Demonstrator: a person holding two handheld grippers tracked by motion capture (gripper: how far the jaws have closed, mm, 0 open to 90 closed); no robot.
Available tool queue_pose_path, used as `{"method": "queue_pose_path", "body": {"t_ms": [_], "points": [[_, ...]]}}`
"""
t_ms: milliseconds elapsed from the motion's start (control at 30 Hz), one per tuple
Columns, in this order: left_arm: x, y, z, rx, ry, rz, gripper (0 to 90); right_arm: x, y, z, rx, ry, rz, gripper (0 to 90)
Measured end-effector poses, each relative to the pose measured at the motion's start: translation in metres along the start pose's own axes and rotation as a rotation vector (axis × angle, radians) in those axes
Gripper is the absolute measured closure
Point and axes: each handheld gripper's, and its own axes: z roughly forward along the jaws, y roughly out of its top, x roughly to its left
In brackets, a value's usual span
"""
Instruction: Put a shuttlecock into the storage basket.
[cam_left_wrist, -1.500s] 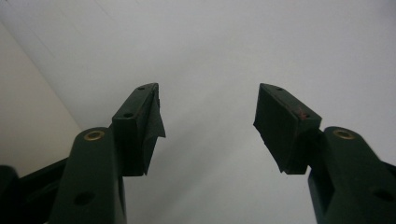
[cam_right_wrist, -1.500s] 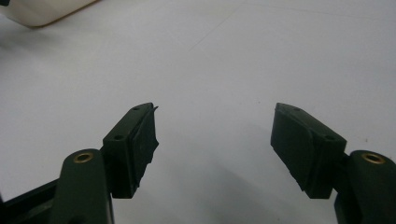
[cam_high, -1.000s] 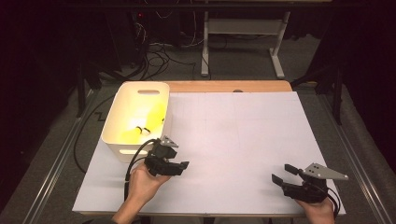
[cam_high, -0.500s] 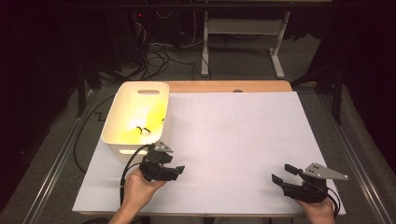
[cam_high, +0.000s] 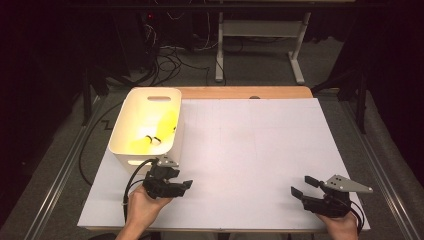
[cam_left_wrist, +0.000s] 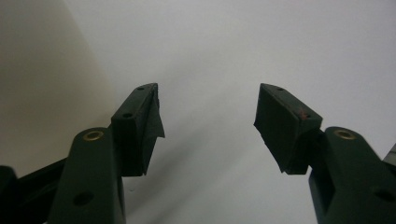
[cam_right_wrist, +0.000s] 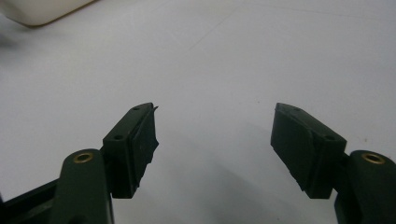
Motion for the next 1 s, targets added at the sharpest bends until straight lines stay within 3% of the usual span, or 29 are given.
{"method": "queue_pose_path", "body": {"t_ms": [367, 1000], "points": [[0.004, -0.010, -0.005, -0.014, 0.012, -0.008, 41.0, 0.000, 0.000, 0.000, 0.000, 0.000, 0.001, 31.7], [0.016, -0.030, -0.016, -0.063, 0.039, -0.067, 41.0, 0.000, 0.000, 0.000, 0.001, -0.001, 0.000, 31.7]]}}
